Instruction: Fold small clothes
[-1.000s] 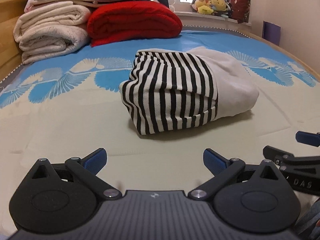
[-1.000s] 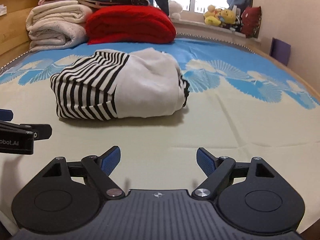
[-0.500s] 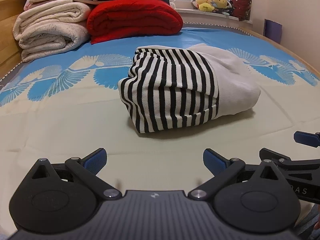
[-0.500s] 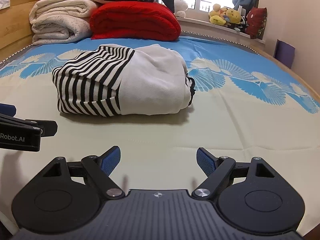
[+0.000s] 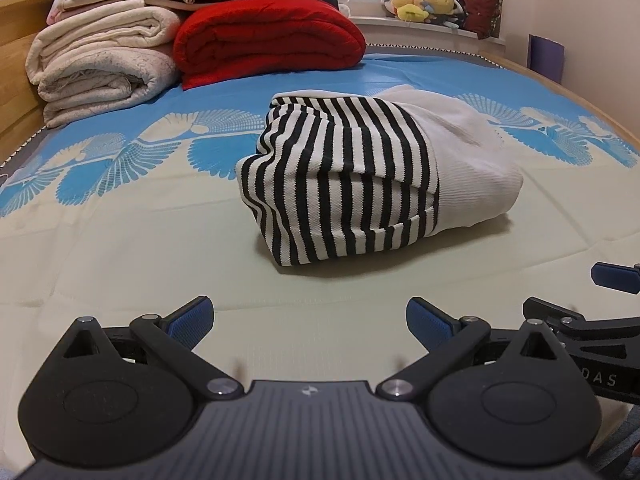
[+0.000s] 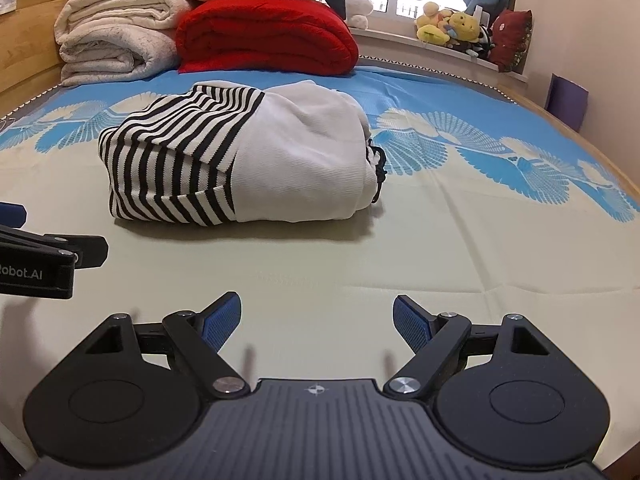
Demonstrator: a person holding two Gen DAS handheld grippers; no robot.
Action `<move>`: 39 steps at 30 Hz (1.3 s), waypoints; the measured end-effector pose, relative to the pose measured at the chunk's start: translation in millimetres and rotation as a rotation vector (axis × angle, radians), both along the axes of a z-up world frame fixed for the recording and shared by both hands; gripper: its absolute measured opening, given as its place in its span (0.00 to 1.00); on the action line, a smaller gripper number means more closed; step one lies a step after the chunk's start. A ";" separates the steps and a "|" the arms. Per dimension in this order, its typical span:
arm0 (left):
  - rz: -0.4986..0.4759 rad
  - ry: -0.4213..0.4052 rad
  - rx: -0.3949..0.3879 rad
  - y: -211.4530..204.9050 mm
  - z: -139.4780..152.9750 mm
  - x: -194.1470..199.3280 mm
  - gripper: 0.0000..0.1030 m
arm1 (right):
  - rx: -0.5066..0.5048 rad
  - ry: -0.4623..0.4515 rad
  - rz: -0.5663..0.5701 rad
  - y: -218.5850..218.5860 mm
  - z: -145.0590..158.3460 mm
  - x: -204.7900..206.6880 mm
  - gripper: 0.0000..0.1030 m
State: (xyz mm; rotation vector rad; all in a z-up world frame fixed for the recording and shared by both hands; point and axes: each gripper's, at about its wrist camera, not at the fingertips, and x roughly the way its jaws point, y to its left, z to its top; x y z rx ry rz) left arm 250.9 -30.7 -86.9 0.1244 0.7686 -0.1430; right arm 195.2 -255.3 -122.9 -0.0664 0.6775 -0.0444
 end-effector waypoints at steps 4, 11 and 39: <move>0.000 0.000 0.002 0.3 -0.4 0.6 1.00 | -0.005 0.003 0.009 1.8 -0.6 -0.7 0.82; -0.001 0.001 0.004 -0.3 -1.1 0.1 1.00 | -0.005 0.008 0.008 1.1 -1.0 -1.7 0.82; 0.007 -0.001 0.012 0.8 -1.6 0.5 1.00 | -0.010 0.010 0.017 2.7 -2.0 -1.3 0.82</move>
